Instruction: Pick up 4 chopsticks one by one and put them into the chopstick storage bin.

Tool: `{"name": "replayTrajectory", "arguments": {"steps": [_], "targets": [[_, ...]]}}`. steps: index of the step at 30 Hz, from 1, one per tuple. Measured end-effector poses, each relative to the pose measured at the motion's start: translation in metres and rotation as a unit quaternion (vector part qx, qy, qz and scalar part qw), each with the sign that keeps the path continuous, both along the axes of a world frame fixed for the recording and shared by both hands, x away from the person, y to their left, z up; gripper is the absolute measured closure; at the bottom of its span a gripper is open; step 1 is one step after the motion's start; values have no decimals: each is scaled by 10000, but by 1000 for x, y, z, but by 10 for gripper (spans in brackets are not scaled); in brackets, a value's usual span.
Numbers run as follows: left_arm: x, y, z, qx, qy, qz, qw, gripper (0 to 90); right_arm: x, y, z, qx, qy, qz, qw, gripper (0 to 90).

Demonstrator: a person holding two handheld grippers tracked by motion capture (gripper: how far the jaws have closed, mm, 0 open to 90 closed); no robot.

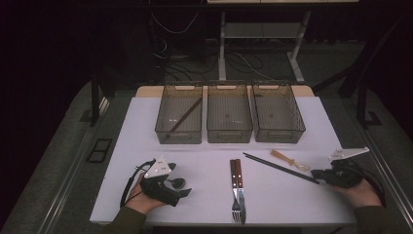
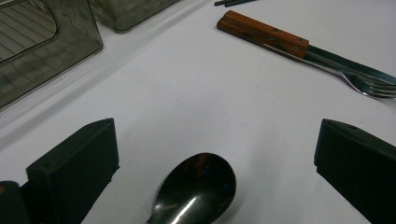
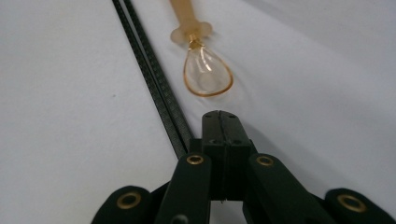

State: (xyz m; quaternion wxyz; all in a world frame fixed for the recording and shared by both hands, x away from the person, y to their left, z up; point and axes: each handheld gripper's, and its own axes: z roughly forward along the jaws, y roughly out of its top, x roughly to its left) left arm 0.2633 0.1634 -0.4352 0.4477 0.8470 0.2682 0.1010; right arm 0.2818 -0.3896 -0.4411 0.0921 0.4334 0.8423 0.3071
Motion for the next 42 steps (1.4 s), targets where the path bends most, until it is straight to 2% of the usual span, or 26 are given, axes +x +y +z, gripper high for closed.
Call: {"name": "replayTrajectory", "arguments": {"steps": [10, 19, 22, 25, 27, 31, 33, 42], "targets": [[0, 2, -1, -43, 47, -65, 10000, 0, -14, 11, 1, -70, 37, 265, 9996, 900], [0, 1, -2, -225, 99, -144, 9996, 0, -20, 14, 2, -41, 71, 390, 9992, 900], [0, 1, -3, -220, 121, -140, 9996, 0, -19, 12, 4, -13, -30, 367, 9993, 899], [0, 1, -2, -211, 104, -138, 9996, 0, -19, 11, 11, 160, -226, 370, 9989, 895], [1, 2, -2, -221, 103, -132, 9996, 0, -21, 12, 16, 302, -297, 368, 9984, 857], [1, 3, -2, -239, 105, -124, 9996, 0, -19, 23, 25, 521, -466, 547, 9961, 775], [1, 3, -2, -245, 102, -126, 9996, 0, -16, 31, 27, 566, -451, 603, 9956, 740], [1, 2, -2, -271, 116, -98, 9995, 0, 5, 64, 25, 537, -510, 854, 9936, 674]]}}
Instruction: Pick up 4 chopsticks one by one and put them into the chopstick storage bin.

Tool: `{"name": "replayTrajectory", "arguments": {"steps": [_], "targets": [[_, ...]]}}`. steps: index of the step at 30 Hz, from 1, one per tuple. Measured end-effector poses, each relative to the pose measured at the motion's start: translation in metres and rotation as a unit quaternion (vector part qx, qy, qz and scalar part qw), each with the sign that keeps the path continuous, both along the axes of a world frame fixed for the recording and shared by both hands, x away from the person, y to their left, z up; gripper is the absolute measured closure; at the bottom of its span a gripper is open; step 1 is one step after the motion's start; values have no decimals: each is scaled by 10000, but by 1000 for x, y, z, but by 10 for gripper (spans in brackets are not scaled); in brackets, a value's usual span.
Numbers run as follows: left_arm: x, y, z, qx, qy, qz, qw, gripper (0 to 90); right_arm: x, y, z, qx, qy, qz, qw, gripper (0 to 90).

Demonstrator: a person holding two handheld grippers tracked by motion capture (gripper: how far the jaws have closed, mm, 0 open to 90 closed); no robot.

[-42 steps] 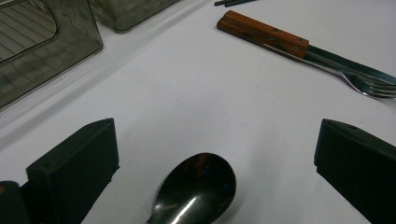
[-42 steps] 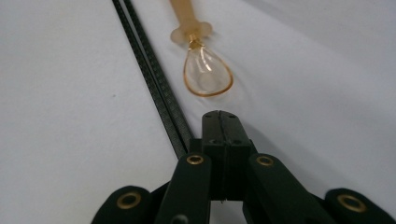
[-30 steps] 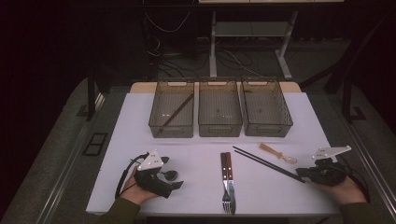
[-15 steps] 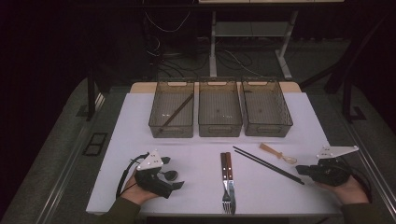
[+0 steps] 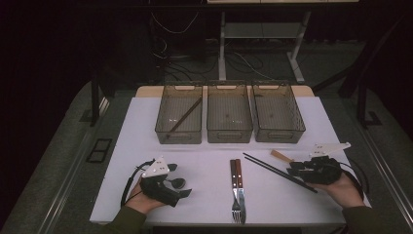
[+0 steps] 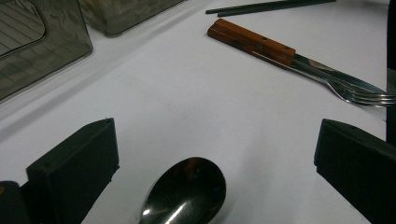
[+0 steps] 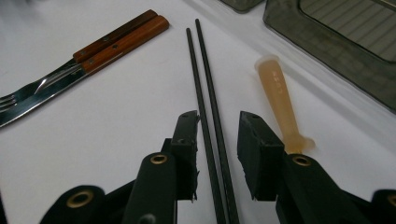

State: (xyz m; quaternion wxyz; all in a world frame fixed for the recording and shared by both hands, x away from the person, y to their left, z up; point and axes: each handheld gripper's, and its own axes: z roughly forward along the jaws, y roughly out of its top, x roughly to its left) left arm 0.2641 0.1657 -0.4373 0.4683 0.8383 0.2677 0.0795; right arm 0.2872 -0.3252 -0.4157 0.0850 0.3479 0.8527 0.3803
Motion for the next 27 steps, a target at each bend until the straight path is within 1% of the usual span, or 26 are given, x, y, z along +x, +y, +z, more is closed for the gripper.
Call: {"name": "replayTrajectory", "arguments": {"steps": [2, 4, 7, 8, 10, 13, 18, 23, 27], "targets": [[0, 0, 0, -12, 1, 12, 10000, 0, 6, 4, -2, 9, 18, 4, 10000, 689], [-1, 0, 0, -17, -11, -4, 10000, 0, 10, 9, -5, -2, 105, 136, 9999, 711], [-1, 0, 0, -8, -1, -7, 10000, 0, 12, 14, -10, -223, 150, 200, 9994, 735], [-1, 0, 0, -1, -3, -9, 10000, 0, 12, 15, -11, -308, 120, 164, 9993, 745], [-1, 0, 0, -7, -6, -8, 10000, 0, 13, 13, -14, -393, 122, 140, 9991, 771], [-1, 0, 0, -3, -11, -13, 10000, 0, 14, 9, -16, -450, 175, 137, 9987, 800], [-1, -1, 0, 4, 0, -3, 10000, 0, 14, 9, -18, -432, 214, 254, 9985, 824], [-1, 0, 0, 10, -6, -11, 10000, 0, 15, 13, -21, -604, 240, 344, 9973, 833], [-1, -1, 0, 13, -7, -13, 10000, 0, 15, 12, -23, -639, 260, 319, 9971, 846]]}}
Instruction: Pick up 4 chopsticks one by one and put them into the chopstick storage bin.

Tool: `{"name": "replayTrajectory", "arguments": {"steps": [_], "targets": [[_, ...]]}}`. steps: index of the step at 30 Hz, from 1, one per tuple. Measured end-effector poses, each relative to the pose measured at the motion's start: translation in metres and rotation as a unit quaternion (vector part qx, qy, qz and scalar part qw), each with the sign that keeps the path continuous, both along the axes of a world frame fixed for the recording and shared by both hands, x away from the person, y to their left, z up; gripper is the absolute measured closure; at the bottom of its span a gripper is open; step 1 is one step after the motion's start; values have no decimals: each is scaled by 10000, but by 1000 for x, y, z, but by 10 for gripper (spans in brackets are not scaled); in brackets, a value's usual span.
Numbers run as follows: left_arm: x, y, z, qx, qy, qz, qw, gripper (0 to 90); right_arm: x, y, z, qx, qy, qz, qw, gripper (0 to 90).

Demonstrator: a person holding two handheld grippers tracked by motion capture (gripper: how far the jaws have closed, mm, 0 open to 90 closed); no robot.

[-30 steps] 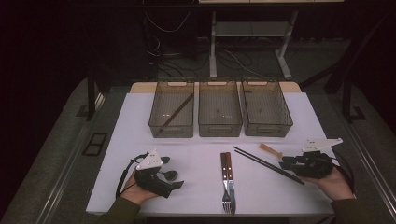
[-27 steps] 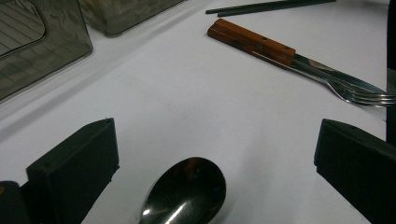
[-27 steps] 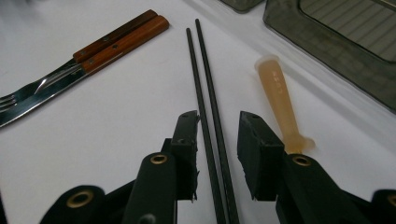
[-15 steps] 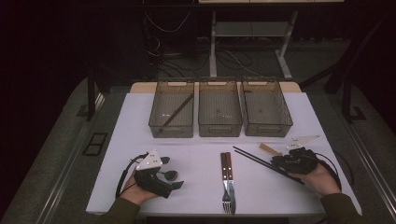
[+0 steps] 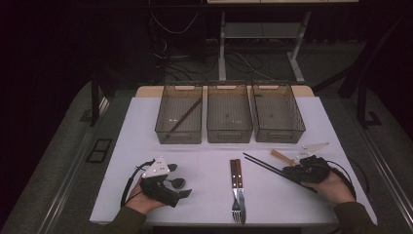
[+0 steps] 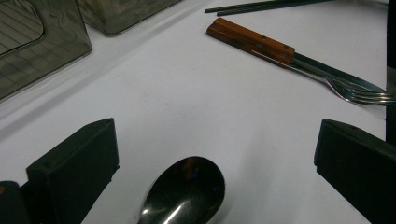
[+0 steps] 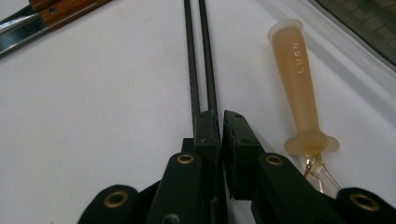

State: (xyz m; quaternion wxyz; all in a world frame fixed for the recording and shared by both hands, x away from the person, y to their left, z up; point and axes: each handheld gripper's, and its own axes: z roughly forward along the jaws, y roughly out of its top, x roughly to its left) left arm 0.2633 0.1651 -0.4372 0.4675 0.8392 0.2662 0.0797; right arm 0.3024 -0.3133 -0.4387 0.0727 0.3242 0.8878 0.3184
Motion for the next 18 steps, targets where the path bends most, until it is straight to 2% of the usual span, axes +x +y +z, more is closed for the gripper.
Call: {"name": "replayTrajectory", "arguments": {"steps": [5, 8, 18], "targets": [[0, 0, 0, 4, -4, -6, 10000, 0, 1, -1, -3, -45, 28, 41, 10000, 845], [0, 0, 0, 6, -1, -7, 10000, 0, 1, -3, -4, 32, 12, 59, 10000, 845], [0, -1, 0, 23, -3, -33, 10000, 0, -1, -2, -5, -40, -108, 179, 9998, 859]]}}
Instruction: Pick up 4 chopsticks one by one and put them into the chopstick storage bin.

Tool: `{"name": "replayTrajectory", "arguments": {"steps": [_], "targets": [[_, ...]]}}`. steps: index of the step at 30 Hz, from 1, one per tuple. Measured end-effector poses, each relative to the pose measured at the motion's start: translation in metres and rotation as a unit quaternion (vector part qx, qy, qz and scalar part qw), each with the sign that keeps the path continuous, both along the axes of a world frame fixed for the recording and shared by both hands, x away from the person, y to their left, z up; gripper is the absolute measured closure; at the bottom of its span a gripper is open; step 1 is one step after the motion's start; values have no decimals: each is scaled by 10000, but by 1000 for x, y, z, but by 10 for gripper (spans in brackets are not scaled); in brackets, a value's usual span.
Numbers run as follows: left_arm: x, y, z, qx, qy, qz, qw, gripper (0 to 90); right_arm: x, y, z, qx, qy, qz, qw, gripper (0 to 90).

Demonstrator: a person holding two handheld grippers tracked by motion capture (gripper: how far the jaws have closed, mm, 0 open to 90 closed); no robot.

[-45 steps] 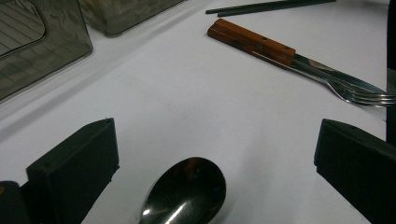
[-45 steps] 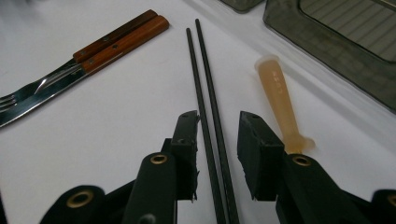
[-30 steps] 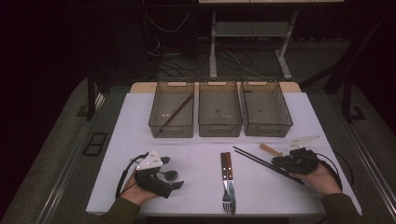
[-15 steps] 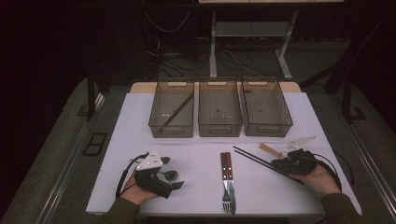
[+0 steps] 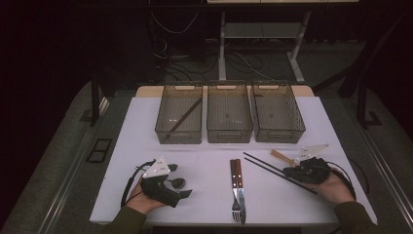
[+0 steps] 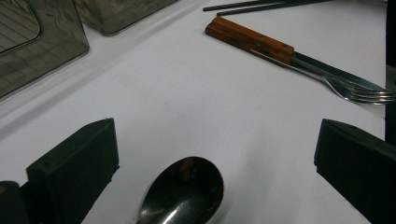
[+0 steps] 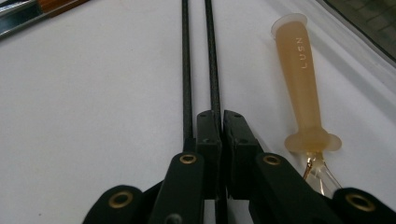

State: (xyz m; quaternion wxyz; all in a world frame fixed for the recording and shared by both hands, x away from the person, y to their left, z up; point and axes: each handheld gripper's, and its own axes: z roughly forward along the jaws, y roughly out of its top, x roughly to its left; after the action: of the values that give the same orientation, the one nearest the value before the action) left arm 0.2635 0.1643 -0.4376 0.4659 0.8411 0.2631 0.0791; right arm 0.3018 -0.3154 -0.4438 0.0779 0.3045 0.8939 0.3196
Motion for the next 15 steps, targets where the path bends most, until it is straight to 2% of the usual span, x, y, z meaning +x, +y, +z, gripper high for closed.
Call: {"name": "replayTrajectory", "arguments": {"steps": [9, 15], "targets": [[0, 0, 0, -1, -3, -20, 10000, 0, 0, 0, 2, -25, -9, -2, 10000, 861], [0, 0, 0, 2, 1, -13, 10000, 0, -1, -1, 6, 116, 50, -15, 9999, 862]]}}
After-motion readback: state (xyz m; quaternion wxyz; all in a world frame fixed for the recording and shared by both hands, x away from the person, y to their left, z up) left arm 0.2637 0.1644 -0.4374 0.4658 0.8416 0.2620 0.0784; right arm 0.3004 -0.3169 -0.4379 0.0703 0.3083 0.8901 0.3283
